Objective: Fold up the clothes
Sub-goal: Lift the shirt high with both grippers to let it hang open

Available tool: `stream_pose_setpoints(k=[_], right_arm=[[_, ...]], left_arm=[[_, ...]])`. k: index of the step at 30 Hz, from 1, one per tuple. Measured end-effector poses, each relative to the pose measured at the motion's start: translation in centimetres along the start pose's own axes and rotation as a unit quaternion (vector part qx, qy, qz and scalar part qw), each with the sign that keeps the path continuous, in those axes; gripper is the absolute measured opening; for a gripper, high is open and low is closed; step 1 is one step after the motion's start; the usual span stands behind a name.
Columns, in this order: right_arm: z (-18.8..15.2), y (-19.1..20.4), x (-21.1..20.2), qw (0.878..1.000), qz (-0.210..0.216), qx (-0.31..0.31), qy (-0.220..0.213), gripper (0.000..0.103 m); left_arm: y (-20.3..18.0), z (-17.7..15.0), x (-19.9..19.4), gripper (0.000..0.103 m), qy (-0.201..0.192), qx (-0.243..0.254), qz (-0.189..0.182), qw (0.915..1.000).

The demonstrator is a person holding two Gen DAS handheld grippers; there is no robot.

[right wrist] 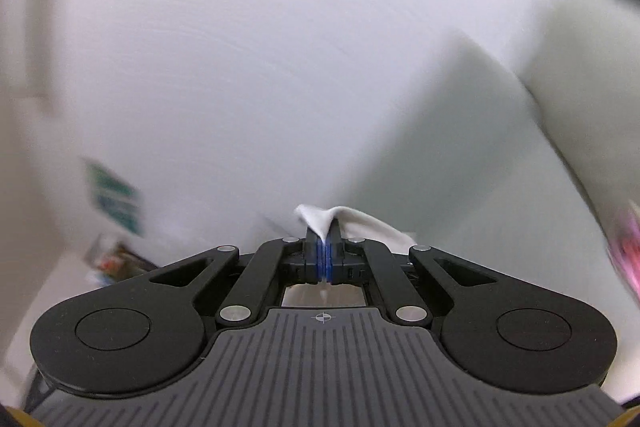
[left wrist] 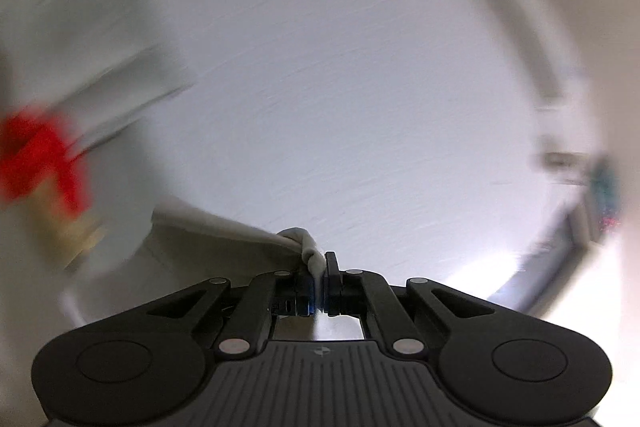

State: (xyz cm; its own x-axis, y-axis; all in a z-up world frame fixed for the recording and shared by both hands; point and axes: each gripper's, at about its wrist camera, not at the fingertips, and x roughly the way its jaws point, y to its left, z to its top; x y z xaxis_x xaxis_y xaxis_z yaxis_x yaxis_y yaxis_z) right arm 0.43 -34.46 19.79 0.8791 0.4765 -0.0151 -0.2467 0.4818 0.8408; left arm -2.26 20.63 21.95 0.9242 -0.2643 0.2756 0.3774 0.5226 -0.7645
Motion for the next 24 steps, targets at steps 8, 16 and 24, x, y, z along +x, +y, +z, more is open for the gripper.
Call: stream_pose_setpoints(k=[8, 16, 24], right_arm=[[0.1, 3.6, -3.3, 0.999, 0.025, -0.006, -0.042, 0.001], [0.3, 7.0, -6.3, 0.991, 0.051, -0.070, -0.103, 0.001], [-1.4, 11.3, -12.0, 0.979, 0.066, -0.157, -0.114, 0.001]], left_arm=[[-4.4, -0.6, 0.9, 0.001, -0.007, 0.074, 0.010, 0.9972], [-5.4, -1.0, -1.2, 0.002, -0.057, 0.115, 0.014, 0.9917], [-8.1, -0.3, -4.7, 0.002, -0.078, 0.116, -0.021, 0.9900]])
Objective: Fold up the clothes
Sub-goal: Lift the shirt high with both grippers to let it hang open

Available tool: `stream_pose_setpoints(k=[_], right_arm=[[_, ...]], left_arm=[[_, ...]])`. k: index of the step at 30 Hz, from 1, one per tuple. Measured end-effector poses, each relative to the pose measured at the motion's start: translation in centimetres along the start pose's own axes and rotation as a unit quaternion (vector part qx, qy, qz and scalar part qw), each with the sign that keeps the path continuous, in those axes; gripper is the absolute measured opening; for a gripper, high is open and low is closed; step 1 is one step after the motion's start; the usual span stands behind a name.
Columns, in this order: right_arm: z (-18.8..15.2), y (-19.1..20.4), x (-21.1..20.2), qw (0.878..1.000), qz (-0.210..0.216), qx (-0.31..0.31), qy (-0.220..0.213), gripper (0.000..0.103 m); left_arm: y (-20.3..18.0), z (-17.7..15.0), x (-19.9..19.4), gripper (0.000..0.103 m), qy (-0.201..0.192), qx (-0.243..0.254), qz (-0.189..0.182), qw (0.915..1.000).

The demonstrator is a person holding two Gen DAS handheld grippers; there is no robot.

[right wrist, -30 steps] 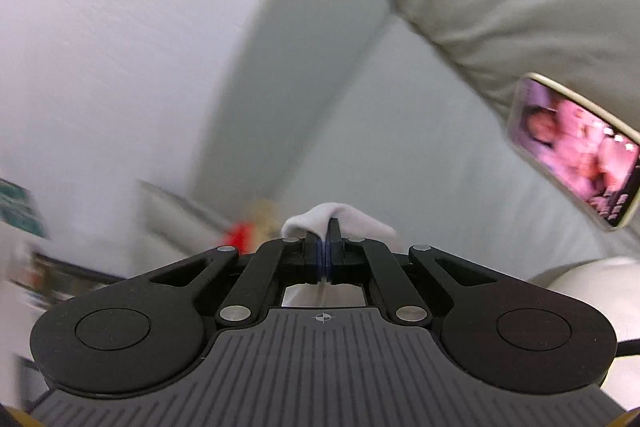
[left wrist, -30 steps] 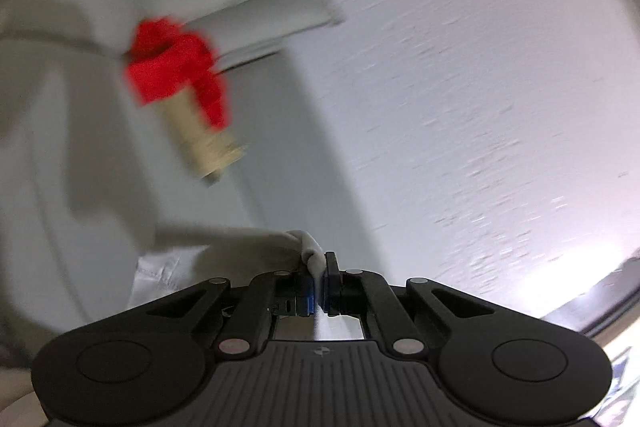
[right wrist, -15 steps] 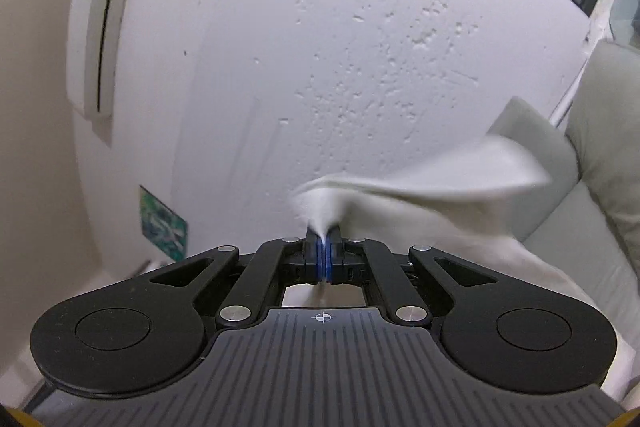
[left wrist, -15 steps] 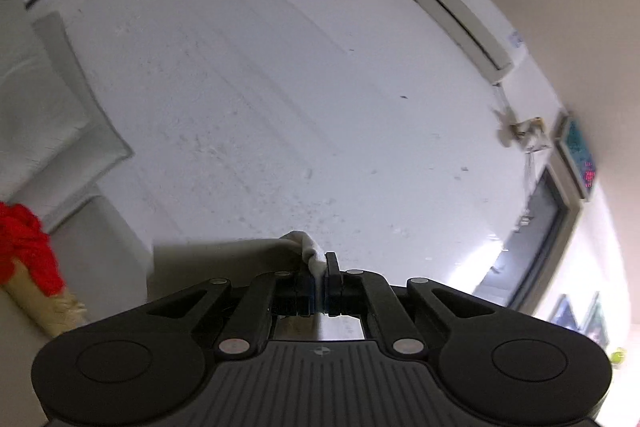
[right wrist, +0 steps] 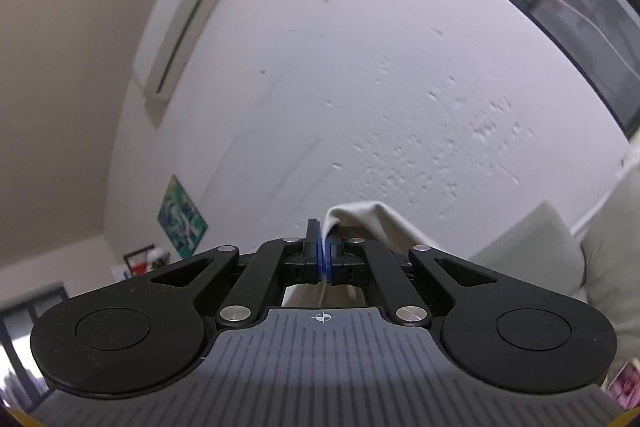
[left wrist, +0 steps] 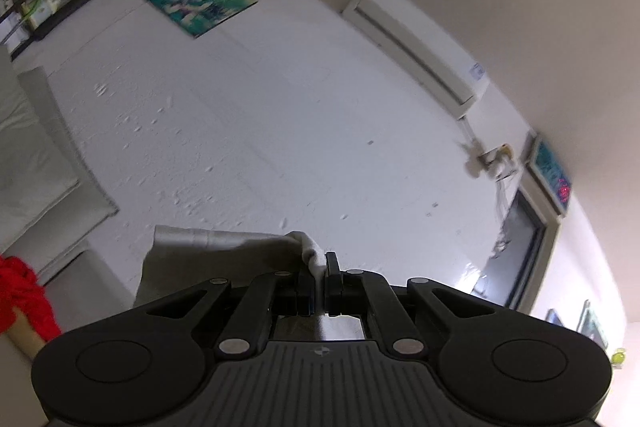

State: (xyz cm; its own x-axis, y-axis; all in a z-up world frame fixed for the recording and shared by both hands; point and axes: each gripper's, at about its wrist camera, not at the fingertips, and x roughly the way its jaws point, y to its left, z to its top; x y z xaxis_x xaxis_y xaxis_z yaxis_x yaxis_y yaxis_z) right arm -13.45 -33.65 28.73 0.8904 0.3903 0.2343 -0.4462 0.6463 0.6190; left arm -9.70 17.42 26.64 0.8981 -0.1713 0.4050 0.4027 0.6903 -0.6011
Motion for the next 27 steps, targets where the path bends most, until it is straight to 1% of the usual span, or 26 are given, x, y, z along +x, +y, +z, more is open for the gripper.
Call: stream_pose_setpoints(k=[3, 5, 7, 9, 11, 13, 14, 15, 17, 19, 21, 22, 24, 25, 27], right_arm=[[0.9, 1.4, -0.8, 0.999, 0.011, -0.019, -0.023, 0.001], [1.2, 1.6, -0.5, 0.999, 0.015, -0.018, -0.041, 0.001], [1.3, 0.7, 1.4, 0.999, 0.000, -0.009, -0.032, 0.001], [1.2, -0.9, 4.4, 1.000, -0.023, 0.011, -0.001, 0.001], [0.4, -3.5, 8.9, 0.997, -0.062, 0.034, 0.040, 0.001], [-1.0, -6.7, 13.7, 0.988, -0.112, 0.057, 0.084, 0.001], [-2.0, -8.3, 16.2, 0.983, -0.137, 0.064, 0.107, 0.001], [-3.1, -10.0, 18.9, 0.976, -0.162, 0.066, 0.130, 0.001], [-5.2, -13.2, 24.6, 0.962, -0.205, 0.052, 0.176, 0.001], [-6.6, -15.6, 30.2, 0.951, -0.234, 0.020, 0.199, 0.001], [-6.5, -16.8, 34.5, 0.949, -0.248, 0.000, 0.195, 0.001], [-5.9, -16.8, 36.0, 0.951, -0.249, -0.006, 0.181, 0.001], [-5.0, -15.6, 37.2, 0.962, -0.227, -0.008, 0.149, 0.001], [-4.2, -15.1, 37.5, 0.968, -0.212, -0.015, 0.134, 0.001], [-3.1, -14.1, 37.6, 0.974, -0.192, -0.034, 0.115, 0.001]], left_arm=[[-0.7, 0.5, 1.1, 0.002, 0.005, 0.012, -0.004, 0.9999], [-0.1, 0.4, 2.5, 0.002, 0.024, 0.011, 0.004, 0.9996], [1.3, -0.3, 5.0, 0.002, 0.057, 0.001, 0.024, 0.9981], [3.5, -1.4, 8.0, 0.002, 0.100, -0.018, 0.052, 0.9934], [6.4, -3.0, 11.4, 0.002, 0.151, -0.047, 0.086, 0.9837], [10.0, -5.4, 15.3, 0.002, 0.197, -0.072, 0.132, 0.9687], [12.0, -6.9, 17.5, 0.002, 0.220, -0.074, 0.159, 0.9596], [13.4, -8.1, 19.4, 0.002, 0.236, -0.071, 0.179, 0.9524], [16.0, -10.3, 23.8, 0.002, 0.266, -0.063, 0.208, 0.9393], [17.7, -11.2, 28.0, 0.002, 0.270, -0.068, 0.216, 0.9359], [17.8, -10.8, 31.2, 0.002, 0.246, -0.067, 0.207, 0.9446], [17.3, -10.3, 32.3, 0.002, 0.232, -0.057, 0.196, 0.9509], [16.1, -9.5, 33.9, 0.002, 0.206, -0.033, 0.174, 0.9624], [15.7, -9.3, 34.1, 0.002, 0.199, -0.022, 0.166, 0.9654], [15.4, -9.3, 34.2, 0.002, 0.189, -0.005, 0.155, 0.9695]])
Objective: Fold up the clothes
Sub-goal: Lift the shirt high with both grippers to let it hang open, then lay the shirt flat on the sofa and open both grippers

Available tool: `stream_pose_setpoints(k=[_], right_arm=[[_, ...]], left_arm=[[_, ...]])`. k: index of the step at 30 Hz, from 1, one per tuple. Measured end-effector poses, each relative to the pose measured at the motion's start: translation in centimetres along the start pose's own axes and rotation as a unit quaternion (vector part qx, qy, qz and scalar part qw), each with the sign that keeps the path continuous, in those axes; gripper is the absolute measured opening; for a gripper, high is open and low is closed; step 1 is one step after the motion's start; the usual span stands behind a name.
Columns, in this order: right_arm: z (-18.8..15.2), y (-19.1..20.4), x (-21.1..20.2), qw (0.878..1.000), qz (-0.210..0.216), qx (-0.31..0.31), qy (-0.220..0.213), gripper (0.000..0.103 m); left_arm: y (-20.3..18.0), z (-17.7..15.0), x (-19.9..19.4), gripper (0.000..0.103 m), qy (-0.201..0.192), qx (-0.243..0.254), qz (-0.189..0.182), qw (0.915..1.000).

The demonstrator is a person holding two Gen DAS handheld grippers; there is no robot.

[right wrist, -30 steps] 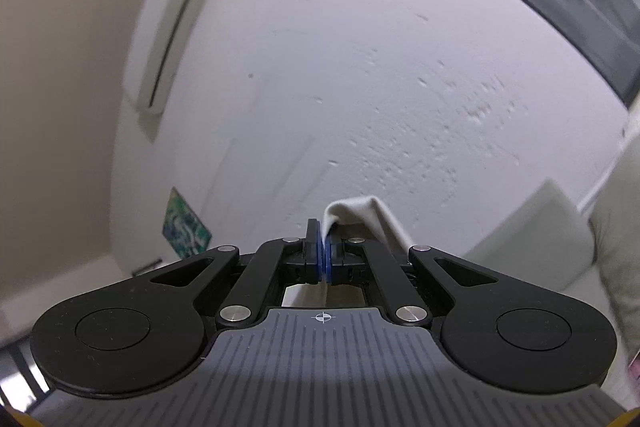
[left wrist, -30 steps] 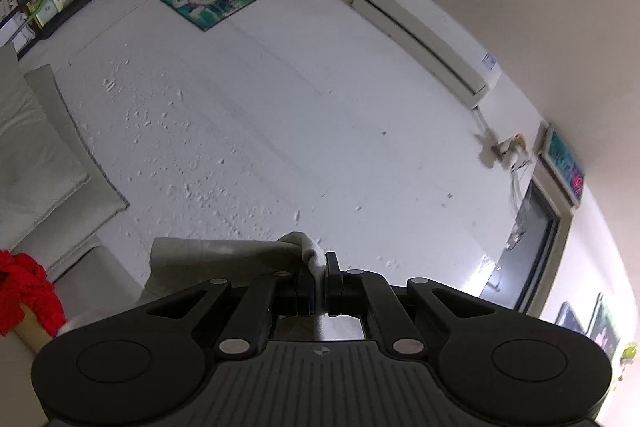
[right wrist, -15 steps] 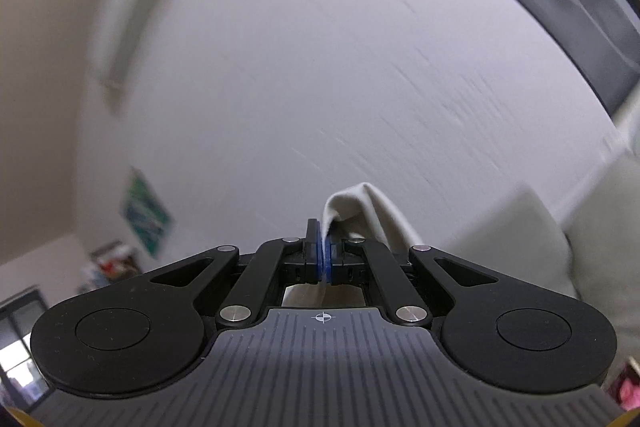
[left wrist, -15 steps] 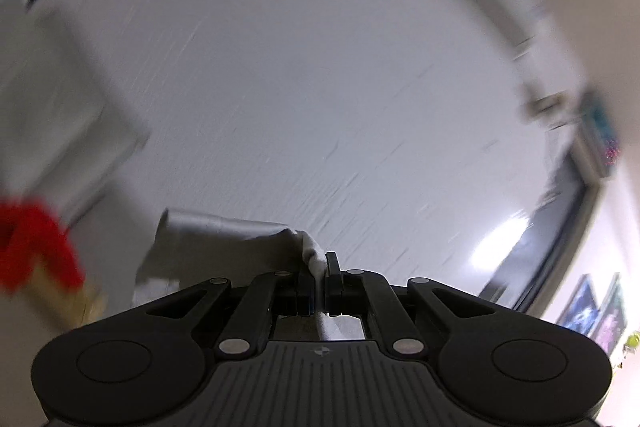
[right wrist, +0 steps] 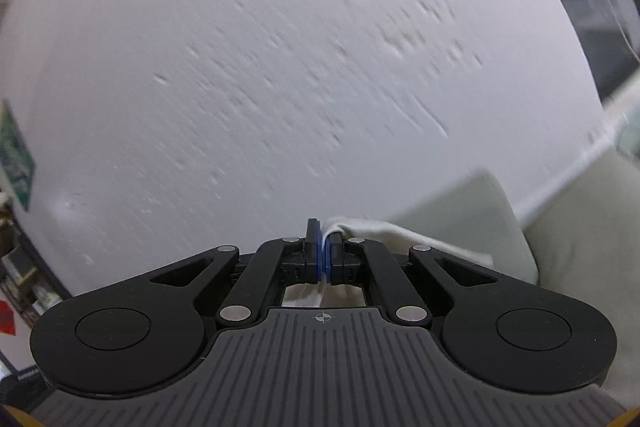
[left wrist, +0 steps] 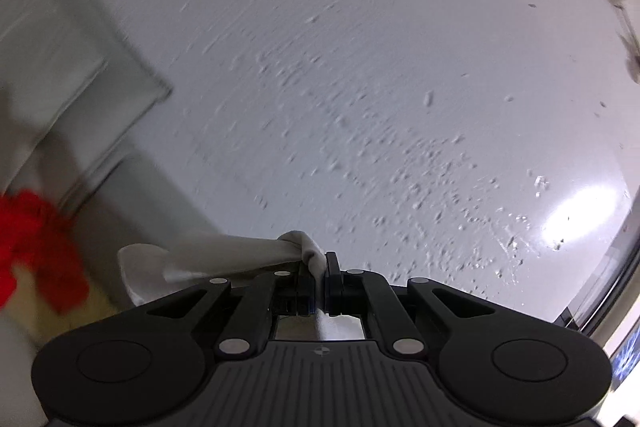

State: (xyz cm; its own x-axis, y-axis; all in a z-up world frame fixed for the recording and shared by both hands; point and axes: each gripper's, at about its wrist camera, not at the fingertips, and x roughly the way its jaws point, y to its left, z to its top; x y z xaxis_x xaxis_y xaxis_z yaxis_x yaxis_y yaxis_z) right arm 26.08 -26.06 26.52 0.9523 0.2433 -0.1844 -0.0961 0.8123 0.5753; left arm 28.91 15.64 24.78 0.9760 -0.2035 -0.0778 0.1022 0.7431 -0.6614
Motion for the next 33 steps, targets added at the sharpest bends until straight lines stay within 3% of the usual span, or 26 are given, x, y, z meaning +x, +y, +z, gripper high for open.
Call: stream_pose_setpoints(k=[3, 6, 12, 19, 22, 26, 33], right_arm=[[-0.5, -0.5, -0.4, 1.000, 0.011, -0.005, -0.007, 0.001], [-3.1, -3.3, 0.9, 1.000, 0.005, 0.014, 0.015, 0.001], [-11.9, -9.9, 2.1, 0.992, -0.035, 0.073, 0.096, 0.001], [-21.8, -16.0, 1.0, 0.973, -0.095, 0.101, 0.186, 0.001], [-24.9, -17.6, -0.3, 0.964, -0.118, 0.105, 0.213, 0.001], [-26.3, -18.3, -2.5, 0.960, -0.146, 0.093, 0.222, 0.001], [-26.1, -18.2, -5.7, 0.956, -0.165, 0.080, 0.230, 0.001]], left_arm=[[1.7, -2.0, 0.2, 0.002, 0.005, -0.002, 0.003, 1.0000], [4.7, -5.3, 0.0, 0.002, 0.028, -0.018, 0.020, 0.9992], [12.1, -13.9, -2.4, 0.002, 0.090, -0.075, 0.072, 0.9905], [17.4, -22.5, -7.5, 0.002, 0.156, -0.076, 0.147, 0.9738], [19.1, -24.1, -9.1, 0.002, 0.176, -0.098, 0.171, 0.9646], [19.2, -24.4, -10.9, 0.002, 0.182, -0.094, 0.190, 0.9601], [16.6, -23.2, -14.0, 0.002, 0.191, -0.047, 0.202, 0.9594]])
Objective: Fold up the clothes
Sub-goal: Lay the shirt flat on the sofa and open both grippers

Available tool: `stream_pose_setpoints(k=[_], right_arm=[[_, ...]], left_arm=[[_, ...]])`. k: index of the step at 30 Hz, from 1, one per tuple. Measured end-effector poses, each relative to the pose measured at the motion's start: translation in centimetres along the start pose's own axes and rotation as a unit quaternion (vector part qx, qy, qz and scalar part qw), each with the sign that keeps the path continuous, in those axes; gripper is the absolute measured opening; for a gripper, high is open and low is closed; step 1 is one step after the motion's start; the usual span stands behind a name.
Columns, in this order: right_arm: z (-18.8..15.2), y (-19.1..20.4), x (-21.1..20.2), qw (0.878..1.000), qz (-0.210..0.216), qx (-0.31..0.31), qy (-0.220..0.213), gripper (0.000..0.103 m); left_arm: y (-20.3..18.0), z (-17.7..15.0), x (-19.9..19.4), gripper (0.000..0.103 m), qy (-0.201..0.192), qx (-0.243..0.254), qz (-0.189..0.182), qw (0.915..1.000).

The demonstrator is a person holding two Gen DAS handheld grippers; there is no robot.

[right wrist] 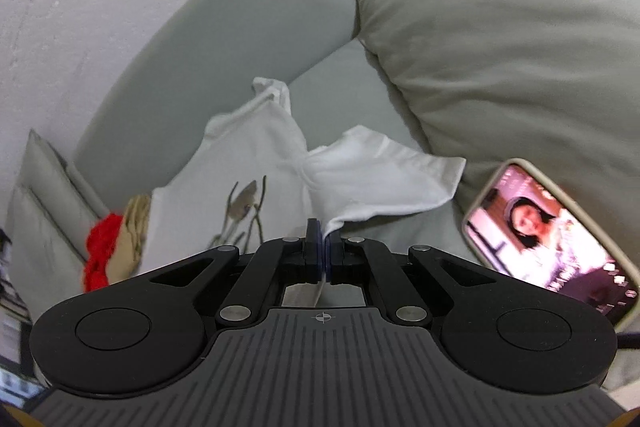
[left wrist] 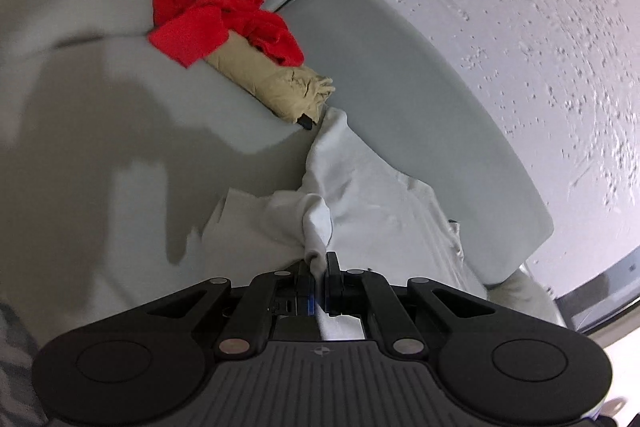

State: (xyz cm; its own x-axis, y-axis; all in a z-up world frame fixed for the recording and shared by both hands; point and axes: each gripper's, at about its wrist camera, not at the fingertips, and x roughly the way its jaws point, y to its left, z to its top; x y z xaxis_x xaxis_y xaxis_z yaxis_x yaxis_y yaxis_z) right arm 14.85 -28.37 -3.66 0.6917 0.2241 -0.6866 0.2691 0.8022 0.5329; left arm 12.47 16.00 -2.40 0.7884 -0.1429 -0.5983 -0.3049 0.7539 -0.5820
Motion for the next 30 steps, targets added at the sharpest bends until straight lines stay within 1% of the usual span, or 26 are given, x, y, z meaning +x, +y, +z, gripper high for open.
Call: stream_pose_setpoints(k=[2, 6, 7, 8, 9, 10, 11, 12, 13, 15, 16, 19, 21, 23, 25, 27, 29, 30], right_arm=[[-0.4, -0.2, -0.5, 1.000, -0.010, -0.011, 0.006, 0.001], [-1.9, -0.6, -0.8, 0.999, -0.032, -0.023, 0.027, 0.001], [-2.4, -0.7, -0.6, 0.998, -0.039, -0.027, 0.035, 0.001], [-2.8, -0.8, -0.1, 0.997, -0.046, -0.034, 0.048, 0.001], [-3.3, -0.9, 0.3, 0.996, -0.053, -0.041, 0.062, 0.005], [-3.6, -1.0, 0.6, 0.994, -0.059, -0.045, 0.078, 0.018], [-3.9, -1.2, 0.5, 0.993, -0.068, -0.046, 0.088, 0.022], [-3.9, -1.4, -0.2, 0.993, -0.067, -0.047, 0.084, 0.029], [-3.9, -1.6, -0.8, 0.993, -0.065, -0.049, 0.081, 0.040], [-4.0, -2.0, -2.1, 0.994, -0.061, -0.051, 0.073, 0.048], [-3.9, -2.4, -3.0, 0.995, -0.052, -0.052, 0.063, 0.048], [-3.7, -3.5, -5.3, 0.998, -0.030, -0.051, 0.038, 0.048], [-3.6, -4.5, -6.1, 0.999, -0.022, -0.040, 0.023, 0.047], [-3.5, -5.7, -6.4, 1.000, -0.014, -0.020, 0.015, 0.047], [-2.9, -6.8, -6.0, 1.000, -0.004, 0.007, 0.014, 0.046], [-2.0, -7.7, -5.6, 1.000, -0.001, 0.029, 0.002, 0.045], [-0.5, -8.1, -4.7, 0.999, -0.004, 0.037, -0.010, 0.044], [0.4, -8.2, -4.1, 0.999, -0.008, 0.035, -0.012, 0.040]], left_arm=[[0.0, -0.3, -0.5, 0.002, 0.015, 0.013, 0.019, 0.9996], [1.0, -1.6, 1.1, 0.003, 0.059, 0.029, 0.068, 0.9955], [1.3, -2.1, 1.5, 0.006, 0.071, 0.033, 0.081, 0.9937], [1.5, -2.5, 1.8, 0.009, 0.081, 0.044, 0.101, 0.9906], [1.7, -2.9, 2.2, 0.009, 0.094, 0.055, 0.124, 0.9862], [2.0, -2.9, 2.6, 0.011, 0.102, 0.061, 0.142, 0.9827], [2.1, -3.1, 2.0, 0.018, 0.101, 0.064, 0.151, 0.9814], [2.1, -3.2, 1.2, 0.022, 0.095, 0.069, 0.154, 0.9811], [2.1, -3.2, 0.4, 0.025, 0.089, 0.075, 0.156, 0.9809], [1.2, -3.6, -1.6, 0.025, 0.079, 0.103, 0.155, 0.9794], [0.7, -3.6, -2.1, 0.025, 0.075, 0.114, 0.148, 0.9796], [-1.6, -4.6, -3.4, 0.029, 0.080, 0.142, 0.096, 0.9820], [-3.7, -5.7, -3.2, 0.031, 0.091, 0.170, 0.068, 0.9788], [-5.9, -7.0, -2.3, 0.038, 0.108, 0.207, 0.046, 0.9711], [-7.7, -8.4, -0.9, 0.040, 0.126, 0.240, 0.028, 0.9622], [-8.9, -9.6, 0.4, 0.040, 0.138, 0.264, 0.026, 0.9542], [-9.7, -10.4, 2.1, 0.040, 0.150, 0.283, 0.031, 0.9469], [-10.1, -10.7, 2.9, 0.040, 0.153, 0.288, 0.032, 0.9449]])
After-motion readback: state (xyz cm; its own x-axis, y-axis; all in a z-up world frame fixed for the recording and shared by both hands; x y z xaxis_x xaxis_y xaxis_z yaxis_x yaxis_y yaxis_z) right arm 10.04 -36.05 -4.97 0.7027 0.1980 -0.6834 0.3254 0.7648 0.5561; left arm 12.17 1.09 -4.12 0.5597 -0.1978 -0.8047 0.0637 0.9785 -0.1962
